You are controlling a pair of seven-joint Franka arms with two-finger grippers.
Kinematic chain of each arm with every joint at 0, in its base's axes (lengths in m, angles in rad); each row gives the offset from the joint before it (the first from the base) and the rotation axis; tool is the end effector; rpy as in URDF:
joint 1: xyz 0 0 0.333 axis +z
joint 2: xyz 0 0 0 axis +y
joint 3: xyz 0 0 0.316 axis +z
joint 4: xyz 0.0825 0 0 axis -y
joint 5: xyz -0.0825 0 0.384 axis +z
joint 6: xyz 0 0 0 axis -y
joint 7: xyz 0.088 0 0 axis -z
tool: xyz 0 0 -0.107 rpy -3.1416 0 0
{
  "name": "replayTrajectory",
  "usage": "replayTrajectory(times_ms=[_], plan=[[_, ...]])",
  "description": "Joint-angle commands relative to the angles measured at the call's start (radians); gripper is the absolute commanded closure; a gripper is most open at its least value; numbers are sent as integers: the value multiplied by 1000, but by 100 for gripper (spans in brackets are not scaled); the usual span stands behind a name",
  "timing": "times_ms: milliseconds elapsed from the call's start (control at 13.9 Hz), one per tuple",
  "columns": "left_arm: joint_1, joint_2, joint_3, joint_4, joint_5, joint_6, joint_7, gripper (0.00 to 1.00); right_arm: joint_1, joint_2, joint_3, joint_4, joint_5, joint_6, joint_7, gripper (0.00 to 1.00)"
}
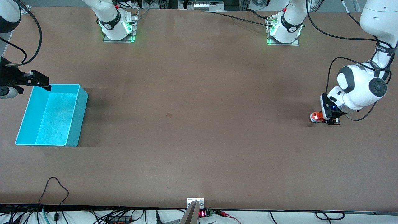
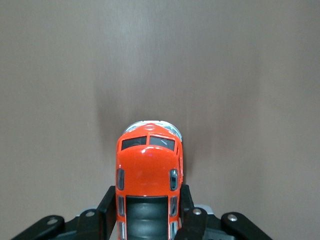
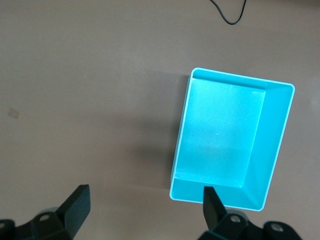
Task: Wind up bus and store in blue box
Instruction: 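Pull the bus backward along the table with the left gripper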
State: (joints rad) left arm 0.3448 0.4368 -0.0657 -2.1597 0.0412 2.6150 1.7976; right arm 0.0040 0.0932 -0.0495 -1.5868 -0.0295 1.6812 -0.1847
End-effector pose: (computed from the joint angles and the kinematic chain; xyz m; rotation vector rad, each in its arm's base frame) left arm 0.5465 0.1553 0.1940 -2.2373 2.1858 -0.0247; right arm 0.5897 -0.0285 0.5733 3.0998 0.2215 -0.0040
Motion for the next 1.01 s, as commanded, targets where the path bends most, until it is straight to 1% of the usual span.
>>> replayTrajectory(times_ms=[0,144,216,288,359,503,719,791,935], plan=[[59,97,-6,29,23,-7,71,69,2,-10,2,8,5,2,-4,0],[80,94,-6,29,23,-7,92,67,2,-9,2,8,5,2,-4,0],[86,89,-6,29,23,-12,95,64,2,-9,2,8,5,3,-4,0],[85,82,-6,35,23,-54,95,49,2,-10,2,8,5,3,-4,0],[86,71,-8,49,16,-120,91,2,1,-9,2,10,5,3,-4,0],[85,45,-11,93,16,-237,85,0,-1,-7,2,8,5,5,-4,0],[75,-10,-39,135,16,-349,85,0,-1,-7,2,8,3,5,-4,0],[74,-26,-42,136,17,-377,85,0,-1,-7,2,10,3,5,-4,0],[74,-47,-54,136,17,-392,85,0,-1,-6,2,8,3,5,-4,0]])
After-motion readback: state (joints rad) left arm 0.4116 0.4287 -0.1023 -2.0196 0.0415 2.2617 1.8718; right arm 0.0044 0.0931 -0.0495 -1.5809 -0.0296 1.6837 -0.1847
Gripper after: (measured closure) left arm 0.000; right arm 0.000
